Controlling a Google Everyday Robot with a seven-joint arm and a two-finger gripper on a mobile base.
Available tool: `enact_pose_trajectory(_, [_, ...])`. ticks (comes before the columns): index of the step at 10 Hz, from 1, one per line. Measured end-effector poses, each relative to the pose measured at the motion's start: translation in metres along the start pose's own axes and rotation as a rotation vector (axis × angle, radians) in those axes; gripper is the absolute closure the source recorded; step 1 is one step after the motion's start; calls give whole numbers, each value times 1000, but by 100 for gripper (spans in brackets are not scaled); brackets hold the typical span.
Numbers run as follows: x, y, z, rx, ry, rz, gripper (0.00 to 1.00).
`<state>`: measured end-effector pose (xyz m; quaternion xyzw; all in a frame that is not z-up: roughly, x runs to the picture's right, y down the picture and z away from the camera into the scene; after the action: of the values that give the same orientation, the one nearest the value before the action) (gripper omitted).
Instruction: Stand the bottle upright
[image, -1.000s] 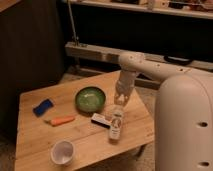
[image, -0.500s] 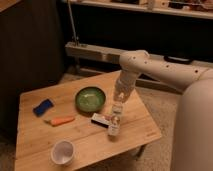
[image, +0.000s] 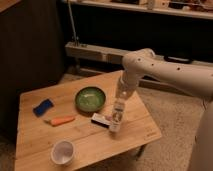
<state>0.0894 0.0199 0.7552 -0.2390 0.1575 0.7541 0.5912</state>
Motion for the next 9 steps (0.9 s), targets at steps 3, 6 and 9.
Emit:
enact_pose_trajectory(3, [-29,-10,-8,25,-58,29,68])
enact_pose_trajectory(6, [-41,-5,-14,69,-154,51,68])
enact_pose_trajectory(9, [-44,-2,-18,89,-221,44,68])
